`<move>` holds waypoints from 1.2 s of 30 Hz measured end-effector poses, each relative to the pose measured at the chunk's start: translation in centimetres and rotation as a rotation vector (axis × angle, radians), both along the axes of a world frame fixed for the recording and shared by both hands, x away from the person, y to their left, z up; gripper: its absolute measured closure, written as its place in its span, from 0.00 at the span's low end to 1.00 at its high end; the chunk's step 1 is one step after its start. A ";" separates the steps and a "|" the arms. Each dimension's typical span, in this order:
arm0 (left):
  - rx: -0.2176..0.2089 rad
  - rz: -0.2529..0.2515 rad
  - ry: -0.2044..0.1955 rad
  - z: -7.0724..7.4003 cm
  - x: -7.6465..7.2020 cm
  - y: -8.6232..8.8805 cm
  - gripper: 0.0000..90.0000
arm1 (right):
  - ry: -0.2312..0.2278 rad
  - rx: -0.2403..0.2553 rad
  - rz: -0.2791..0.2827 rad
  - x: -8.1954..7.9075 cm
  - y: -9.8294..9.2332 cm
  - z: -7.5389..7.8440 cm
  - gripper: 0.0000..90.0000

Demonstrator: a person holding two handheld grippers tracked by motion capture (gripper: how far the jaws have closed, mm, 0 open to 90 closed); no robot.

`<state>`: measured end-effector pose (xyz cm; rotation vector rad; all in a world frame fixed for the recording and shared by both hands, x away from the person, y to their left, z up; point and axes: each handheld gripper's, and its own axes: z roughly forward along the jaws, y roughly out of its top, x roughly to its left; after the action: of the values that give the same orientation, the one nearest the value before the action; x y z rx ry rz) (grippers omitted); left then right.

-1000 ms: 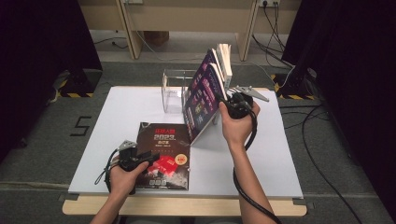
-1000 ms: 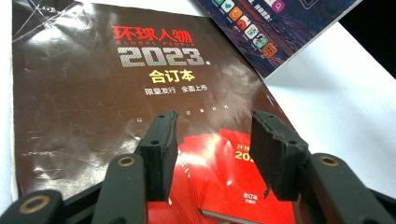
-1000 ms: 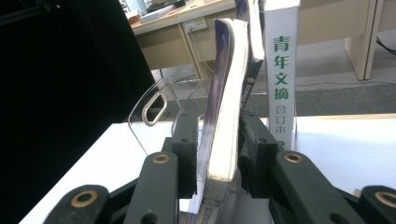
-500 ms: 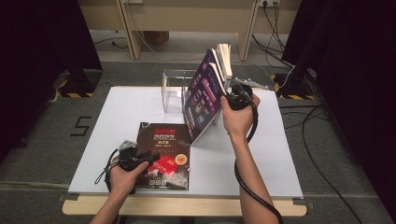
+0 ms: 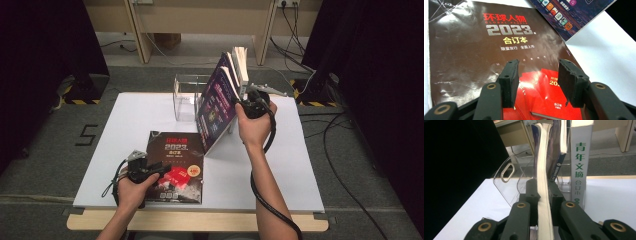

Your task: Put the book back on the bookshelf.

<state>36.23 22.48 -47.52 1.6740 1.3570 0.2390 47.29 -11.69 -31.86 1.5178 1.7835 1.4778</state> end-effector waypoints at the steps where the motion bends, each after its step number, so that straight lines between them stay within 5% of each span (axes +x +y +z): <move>1: 0.000 0.000 0.000 0.0 0.0 0.0 0.56 | -0.005 -0.005 -0.004 0.0 0.0 0.0 0.92; 18: -0.006 0.004 -0.003 0.1 0.0 0.3 0.56 | -0.123 -0.018 0.045 0.1 2.6 0.9 0.92; 36: -0.004 0.001 0.002 0.0 0.0 0.3 0.56 | -0.236 0.042 -0.007 0.2 2.4 3.4 0.92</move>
<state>36.25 22.77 -47.56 1.6702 1.3589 0.2356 47.46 -9.25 -28.44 1.3049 1.6176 1.6261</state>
